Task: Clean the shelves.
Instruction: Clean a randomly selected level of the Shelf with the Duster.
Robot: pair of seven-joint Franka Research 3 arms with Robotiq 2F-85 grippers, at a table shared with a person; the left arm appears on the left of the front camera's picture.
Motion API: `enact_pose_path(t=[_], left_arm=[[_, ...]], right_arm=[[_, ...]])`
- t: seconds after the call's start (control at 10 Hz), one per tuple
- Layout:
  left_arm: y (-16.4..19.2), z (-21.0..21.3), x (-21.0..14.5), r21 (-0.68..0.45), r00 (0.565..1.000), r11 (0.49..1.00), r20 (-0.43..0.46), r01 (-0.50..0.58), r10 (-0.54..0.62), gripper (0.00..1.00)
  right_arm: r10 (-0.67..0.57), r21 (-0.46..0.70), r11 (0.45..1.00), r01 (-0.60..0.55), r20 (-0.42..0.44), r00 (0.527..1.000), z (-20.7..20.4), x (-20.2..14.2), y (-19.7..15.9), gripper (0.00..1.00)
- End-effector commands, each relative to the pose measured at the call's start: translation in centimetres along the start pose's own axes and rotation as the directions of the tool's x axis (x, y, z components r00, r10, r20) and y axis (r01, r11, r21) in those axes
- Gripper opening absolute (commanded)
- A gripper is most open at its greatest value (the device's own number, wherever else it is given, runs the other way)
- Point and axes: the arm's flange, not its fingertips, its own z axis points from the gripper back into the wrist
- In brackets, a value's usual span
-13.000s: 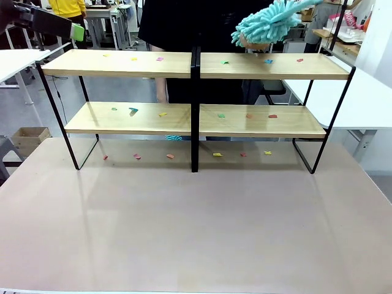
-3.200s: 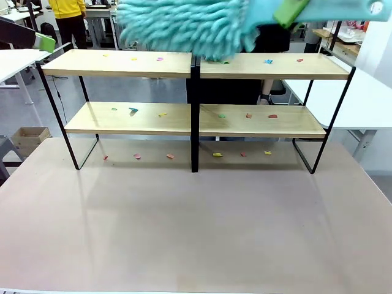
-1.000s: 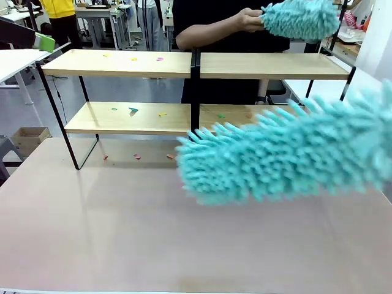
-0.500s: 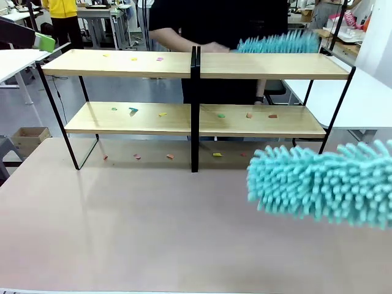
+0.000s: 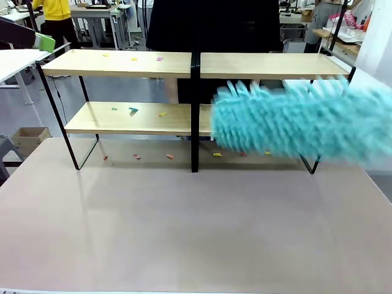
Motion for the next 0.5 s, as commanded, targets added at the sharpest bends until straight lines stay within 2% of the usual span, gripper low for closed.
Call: enact_pose_path(t=[0.0, 0.1, 0.2, 0.3, 0.4], left_arm=[[0.1, 0.0, -0.1, -0.011, 1.000, 1.000, 0.004, 0.004, -0.004, 1.00], [0.1, 0.0, -0.1, -0.011, 1.000, 1.000, 0.004, 0.004, -0.004, 1.00], [0.1, 0.0, -0.1, -0.011, 1.000, 1.000, 0.004, 0.004, -0.004, 1.00], [0.1, 0.0, -0.1, -0.011, 1.000, 1.000, 0.004, 0.004, -0.004, 1.00], [0.1, 0.0, -0.1, -0.011, 1.000, 1.000, 0.004, 0.004, -0.004, 1.00]], right_arm=[[-0.022, -0.087, 0.996, 0.037, 0.169, 0.985, 2.7, 7.3, 5.6, 0.12], [-0.075, -0.134, 0.985, 0.108, 0.227, 0.971, 3.3, 11.3, 7.9, 0.12], [-0.077, -0.156, 0.980, 0.121, 0.261, 0.962, 3.1, 15.0, 10.1, 0.12], [-0.130, -0.247, 0.943, 0.223, 0.343, 0.930, 2.7, 17.7, 11.7, 0.12], [-0.045, -0.389, 0.912, 0.130, 0.221, 0.974, 2.4, 16.4, 13.0, 0.12]])
